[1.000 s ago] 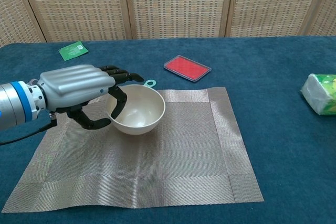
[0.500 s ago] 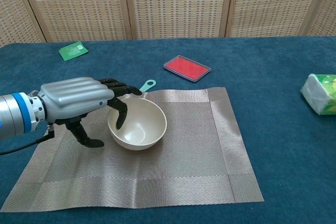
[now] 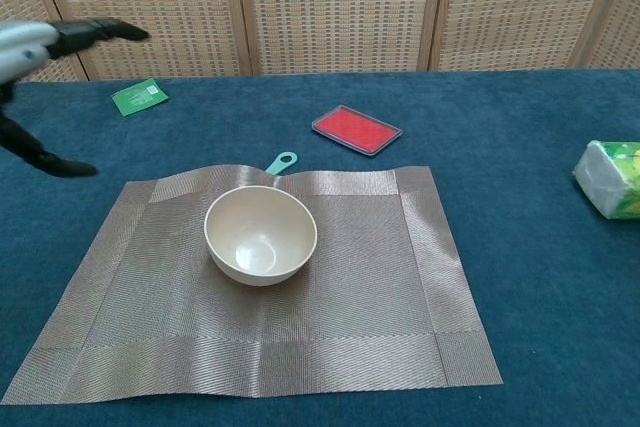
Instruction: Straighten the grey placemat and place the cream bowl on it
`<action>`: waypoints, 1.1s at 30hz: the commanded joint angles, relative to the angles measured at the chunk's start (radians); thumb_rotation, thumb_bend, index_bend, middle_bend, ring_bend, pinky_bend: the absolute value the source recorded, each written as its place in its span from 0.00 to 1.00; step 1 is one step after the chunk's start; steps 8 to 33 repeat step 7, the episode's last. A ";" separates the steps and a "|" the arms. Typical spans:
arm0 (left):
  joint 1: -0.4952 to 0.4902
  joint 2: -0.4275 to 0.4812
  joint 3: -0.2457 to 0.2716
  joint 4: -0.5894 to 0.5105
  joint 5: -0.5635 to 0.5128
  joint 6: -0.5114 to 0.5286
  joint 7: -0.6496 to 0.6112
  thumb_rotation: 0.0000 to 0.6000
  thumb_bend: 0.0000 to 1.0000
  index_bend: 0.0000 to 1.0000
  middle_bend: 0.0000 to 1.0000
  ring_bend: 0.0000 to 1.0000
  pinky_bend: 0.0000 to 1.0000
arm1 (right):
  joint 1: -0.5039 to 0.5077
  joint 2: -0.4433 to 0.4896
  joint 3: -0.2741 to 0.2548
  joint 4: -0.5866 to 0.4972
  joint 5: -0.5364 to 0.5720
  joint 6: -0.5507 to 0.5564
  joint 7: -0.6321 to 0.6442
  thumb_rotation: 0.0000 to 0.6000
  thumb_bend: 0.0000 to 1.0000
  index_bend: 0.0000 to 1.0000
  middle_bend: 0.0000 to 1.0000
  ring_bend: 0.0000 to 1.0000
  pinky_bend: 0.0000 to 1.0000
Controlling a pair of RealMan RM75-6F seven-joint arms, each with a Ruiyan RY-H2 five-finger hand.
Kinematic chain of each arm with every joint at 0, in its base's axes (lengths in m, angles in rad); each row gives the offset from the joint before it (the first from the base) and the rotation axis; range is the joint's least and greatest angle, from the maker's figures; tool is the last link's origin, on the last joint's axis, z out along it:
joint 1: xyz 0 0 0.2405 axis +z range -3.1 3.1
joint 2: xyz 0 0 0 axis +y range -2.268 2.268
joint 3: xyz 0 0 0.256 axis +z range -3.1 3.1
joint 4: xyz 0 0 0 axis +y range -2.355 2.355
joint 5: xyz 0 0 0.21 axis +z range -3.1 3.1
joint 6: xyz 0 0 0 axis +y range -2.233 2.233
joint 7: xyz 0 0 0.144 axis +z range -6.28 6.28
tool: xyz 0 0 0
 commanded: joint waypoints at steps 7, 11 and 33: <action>0.239 0.140 0.005 -0.100 -0.096 0.229 -0.032 1.00 0.00 0.00 0.00 0.00 0.00 | -0.007 -0.001 0.020 -0.006 0.047 -0.006 -0.061 1.00 0.00 0.03 0.00 0.00 0.00; 0.239 0.140 0.005 -0.100 -0.096 0.229 -0.032 1.00 0.00 0.00 0.00 0.00 0.00 | -0.007 -0.001 0.020 -0.006 0.047 -0.006 -0.061 1.00 0.00 0.03 0.00 0.00 0.00; 0.239 0.140 0.005 -0.100 -0.096 0.229 -0.032 1.00 0.00 0.00 0.00 0.00 0.00 | -0.007 -0.001 0.020 -0.006 0.047 -0.006 -0.061 1.00 0.00 0.03 0.00 0.00 0.00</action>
